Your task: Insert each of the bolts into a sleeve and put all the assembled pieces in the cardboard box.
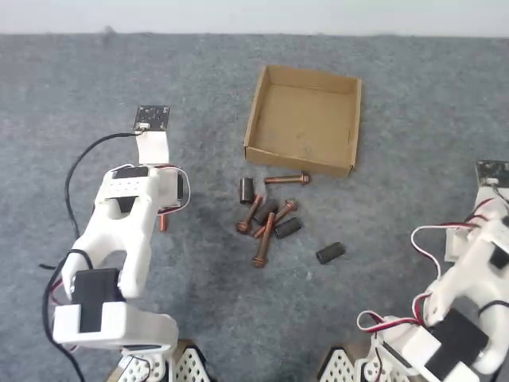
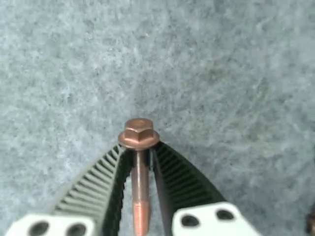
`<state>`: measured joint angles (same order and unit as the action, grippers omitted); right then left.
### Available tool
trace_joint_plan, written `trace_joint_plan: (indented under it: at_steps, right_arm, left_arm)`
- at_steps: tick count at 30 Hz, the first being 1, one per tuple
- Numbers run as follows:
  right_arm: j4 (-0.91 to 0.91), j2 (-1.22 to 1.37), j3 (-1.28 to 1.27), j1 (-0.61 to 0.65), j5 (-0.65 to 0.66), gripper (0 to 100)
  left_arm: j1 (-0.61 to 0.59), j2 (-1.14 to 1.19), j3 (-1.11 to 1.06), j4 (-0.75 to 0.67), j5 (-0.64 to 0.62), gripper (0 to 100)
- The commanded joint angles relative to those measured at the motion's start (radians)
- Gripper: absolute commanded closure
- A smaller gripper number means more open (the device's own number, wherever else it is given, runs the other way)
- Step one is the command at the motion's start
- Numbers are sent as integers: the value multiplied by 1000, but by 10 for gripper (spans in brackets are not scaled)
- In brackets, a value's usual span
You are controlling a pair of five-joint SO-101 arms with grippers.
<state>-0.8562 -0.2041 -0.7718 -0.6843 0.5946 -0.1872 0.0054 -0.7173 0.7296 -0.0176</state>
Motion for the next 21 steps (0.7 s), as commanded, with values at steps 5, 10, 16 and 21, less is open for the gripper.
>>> trace_joint_plan:
  at_steps: [5, 10, 16, 21]
  right_arm:
    - [176, -61, -71, -8, -12, 903]
    - [246, -12, -75, -8, -12, 903]
    - [318, 108, -75, -8, -11, 907]
    - [320, 143, -75, -7, -6, 907]
  left_arm:
    - [-3, -71, 2, -21, 12, 989]
    - [-3, -71, 2, -21, 12, 989]
    - [-3, -71, 2, -21, 12, 989]
    - [-3, -71, 2, -21, 12, 989]
